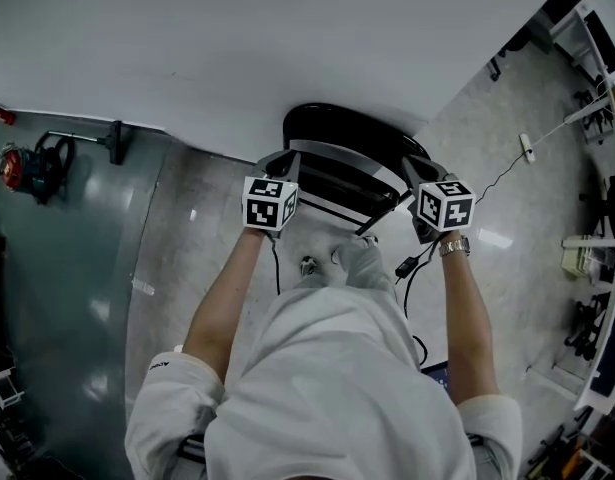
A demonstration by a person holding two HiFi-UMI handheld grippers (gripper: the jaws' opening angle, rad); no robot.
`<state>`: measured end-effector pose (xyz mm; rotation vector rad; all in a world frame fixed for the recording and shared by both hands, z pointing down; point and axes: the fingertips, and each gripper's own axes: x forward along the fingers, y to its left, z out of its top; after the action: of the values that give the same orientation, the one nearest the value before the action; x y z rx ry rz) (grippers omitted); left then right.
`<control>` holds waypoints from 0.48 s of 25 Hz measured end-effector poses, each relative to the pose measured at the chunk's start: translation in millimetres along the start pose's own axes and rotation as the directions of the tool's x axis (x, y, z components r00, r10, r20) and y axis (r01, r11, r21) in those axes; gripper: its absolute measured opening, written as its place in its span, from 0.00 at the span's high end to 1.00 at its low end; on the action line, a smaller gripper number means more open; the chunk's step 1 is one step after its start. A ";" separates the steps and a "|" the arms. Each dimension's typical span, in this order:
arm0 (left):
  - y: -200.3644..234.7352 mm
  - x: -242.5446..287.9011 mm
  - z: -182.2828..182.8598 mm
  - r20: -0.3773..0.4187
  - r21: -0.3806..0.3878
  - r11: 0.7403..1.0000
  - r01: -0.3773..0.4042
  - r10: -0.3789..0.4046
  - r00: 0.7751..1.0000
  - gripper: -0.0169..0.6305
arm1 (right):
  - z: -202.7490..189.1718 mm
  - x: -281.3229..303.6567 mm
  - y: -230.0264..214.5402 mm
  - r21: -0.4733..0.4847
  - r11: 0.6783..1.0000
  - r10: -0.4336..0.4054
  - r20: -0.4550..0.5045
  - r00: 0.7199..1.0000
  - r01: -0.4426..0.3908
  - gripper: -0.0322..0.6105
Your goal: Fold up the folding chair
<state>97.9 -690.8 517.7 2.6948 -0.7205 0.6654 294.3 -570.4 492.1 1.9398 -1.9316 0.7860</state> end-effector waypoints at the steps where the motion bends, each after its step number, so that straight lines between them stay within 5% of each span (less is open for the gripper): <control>1: 0.7 -7.5 -3.4 0.006 -0.016 1.000 -0.014 0.014 1.000 0.95 | -1.3 -4.5 6.2 0.006 1.000 0.002 0.011 1.000 -0.002 0.94; 12: -13.8 -86.9 -43.7 0.084 -0.207 0.966 -0.156 0.176 0.981 0.96 | -15.9 -23.2 80.0 0.023 0.986 0.160 0.098 0.982 -0.163 0.94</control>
<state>22.4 -628.4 510.1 2.5176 -0.9929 0.4671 214.0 -546.8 478.4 1.8886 -2.1682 0.7821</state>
